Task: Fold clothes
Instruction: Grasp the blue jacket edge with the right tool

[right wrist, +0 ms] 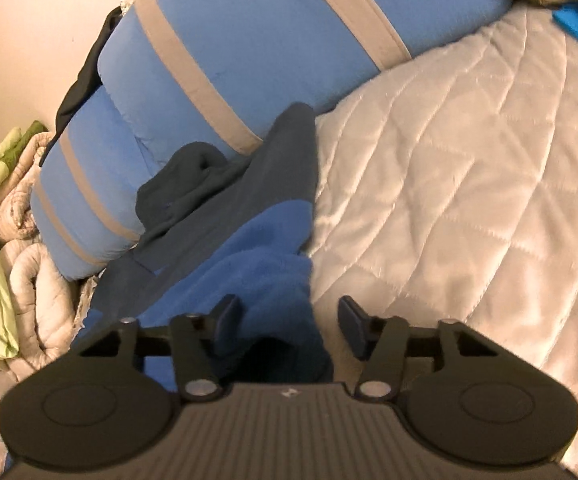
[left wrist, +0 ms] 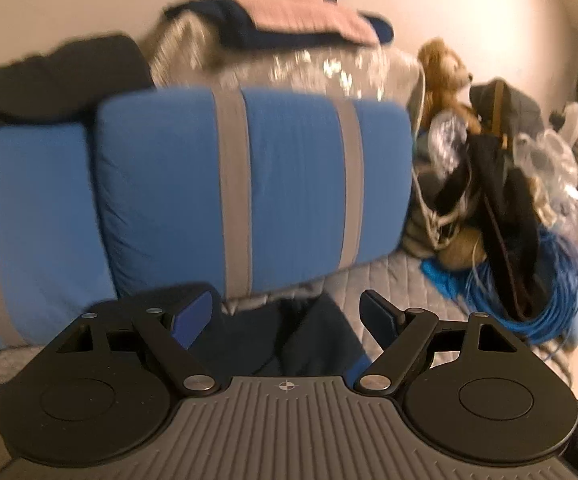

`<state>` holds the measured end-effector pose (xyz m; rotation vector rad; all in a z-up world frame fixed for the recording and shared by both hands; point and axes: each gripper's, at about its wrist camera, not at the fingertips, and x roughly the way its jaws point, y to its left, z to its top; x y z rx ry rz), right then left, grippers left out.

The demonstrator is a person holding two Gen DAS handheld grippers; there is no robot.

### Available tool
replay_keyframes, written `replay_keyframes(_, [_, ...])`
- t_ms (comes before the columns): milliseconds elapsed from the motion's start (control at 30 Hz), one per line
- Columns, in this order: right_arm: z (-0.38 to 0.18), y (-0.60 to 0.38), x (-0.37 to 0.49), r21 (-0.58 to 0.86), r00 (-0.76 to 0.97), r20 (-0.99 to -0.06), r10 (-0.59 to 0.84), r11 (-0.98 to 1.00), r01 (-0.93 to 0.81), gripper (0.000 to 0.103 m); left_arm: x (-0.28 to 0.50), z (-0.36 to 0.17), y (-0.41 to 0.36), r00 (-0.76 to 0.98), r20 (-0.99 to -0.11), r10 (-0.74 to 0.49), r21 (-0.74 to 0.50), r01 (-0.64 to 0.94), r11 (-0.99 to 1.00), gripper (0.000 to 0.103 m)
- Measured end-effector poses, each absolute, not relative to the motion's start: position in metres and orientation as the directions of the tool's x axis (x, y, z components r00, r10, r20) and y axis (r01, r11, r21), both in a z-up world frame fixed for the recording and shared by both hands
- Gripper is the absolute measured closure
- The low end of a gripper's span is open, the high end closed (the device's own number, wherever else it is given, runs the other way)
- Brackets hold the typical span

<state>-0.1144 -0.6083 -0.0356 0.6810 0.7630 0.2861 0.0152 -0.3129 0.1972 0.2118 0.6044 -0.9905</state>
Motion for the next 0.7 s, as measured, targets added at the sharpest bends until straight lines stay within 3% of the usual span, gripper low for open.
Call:
replay_keyframes(100, [-0.036,-0.606,-0.119,0.659,0.704,-0.526,0.477,0.752,-0.017,0.074,0.027,0.172,-0.326,0.381,-0.592,-0.710,-0.103,0.838,0.536,0.022])
replay_keyframes(200, [-0.031,-0.601,-0.124,0.622,0.713,-0.527,0.463,0.781,-0.048,0.080,0.042,0.148,-0.343,0.344,-0.629,-0.697,-0.122,0.842,0.525,0.022])
replay_keyframes(367, [-0.026,-0.594,-0.126,0.571,0.723,-0.538,0.434,0.818,-0.067,0.081,0.064,0.114,-0.372,0.288,-0.667,-0.687,-0.121,0.868,0.482,0.022])
replay_keyframes(700, [-0.027,-0.594,-0.125,0.553,0.724,-0.539,0.432,0.829,-0.083,0.080,0.097,0.049,-0.423,0.166,-0.659,-0.733,-0.225,0.887,0.403,0.022])
